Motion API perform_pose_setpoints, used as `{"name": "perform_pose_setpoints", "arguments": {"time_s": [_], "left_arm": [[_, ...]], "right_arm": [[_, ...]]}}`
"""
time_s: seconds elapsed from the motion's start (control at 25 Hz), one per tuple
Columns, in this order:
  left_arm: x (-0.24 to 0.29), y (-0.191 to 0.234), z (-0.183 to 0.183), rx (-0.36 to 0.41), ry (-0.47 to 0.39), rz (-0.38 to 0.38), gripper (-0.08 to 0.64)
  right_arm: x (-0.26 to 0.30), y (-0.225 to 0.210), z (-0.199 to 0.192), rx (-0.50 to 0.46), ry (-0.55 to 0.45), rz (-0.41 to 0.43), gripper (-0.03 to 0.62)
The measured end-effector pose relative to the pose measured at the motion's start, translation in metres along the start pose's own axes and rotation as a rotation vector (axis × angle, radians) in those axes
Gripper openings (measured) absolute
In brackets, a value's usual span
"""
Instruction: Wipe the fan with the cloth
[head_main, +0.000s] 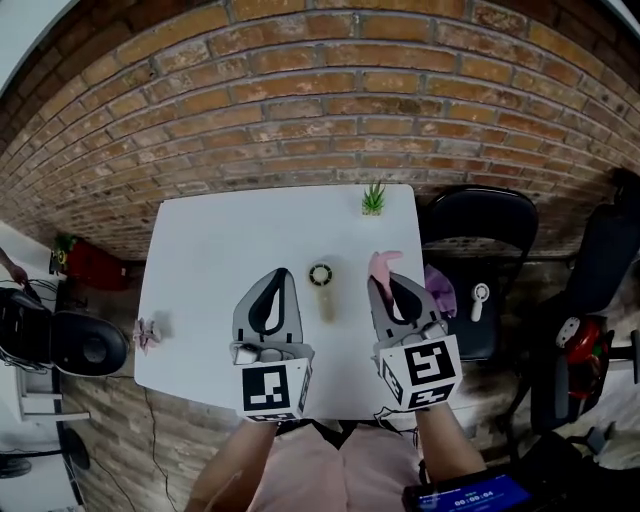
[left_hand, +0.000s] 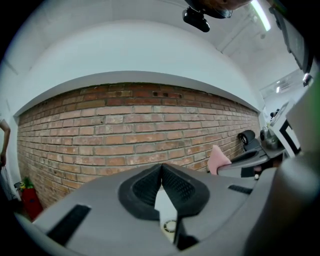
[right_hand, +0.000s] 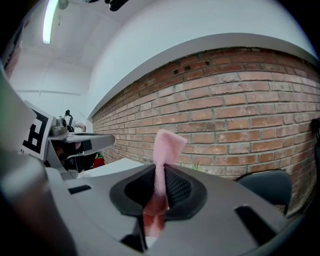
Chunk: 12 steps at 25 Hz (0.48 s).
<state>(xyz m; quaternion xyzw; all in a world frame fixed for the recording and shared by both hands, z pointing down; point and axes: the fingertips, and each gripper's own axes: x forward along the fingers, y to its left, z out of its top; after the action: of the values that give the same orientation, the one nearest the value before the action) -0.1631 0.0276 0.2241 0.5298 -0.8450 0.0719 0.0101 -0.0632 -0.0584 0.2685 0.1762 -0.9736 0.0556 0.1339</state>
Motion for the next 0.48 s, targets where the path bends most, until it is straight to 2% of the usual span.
{"name": "perform_pose_setpoints", "arguments": {"time_s": [0.24,0.48], "left_arm": [[0.018,0.002,-0.005,0.003,0.017,0.034,0.012],[0.023,0.005,-0.026,-0.014,0.062,0.053,0.012]], "right_arm": [[0.015,-0.014,-0.003,0.005,0.014,0.026,0.040],[0.024,-0.011,-0.019,0.009,0.056,0.056,0.040]]}}
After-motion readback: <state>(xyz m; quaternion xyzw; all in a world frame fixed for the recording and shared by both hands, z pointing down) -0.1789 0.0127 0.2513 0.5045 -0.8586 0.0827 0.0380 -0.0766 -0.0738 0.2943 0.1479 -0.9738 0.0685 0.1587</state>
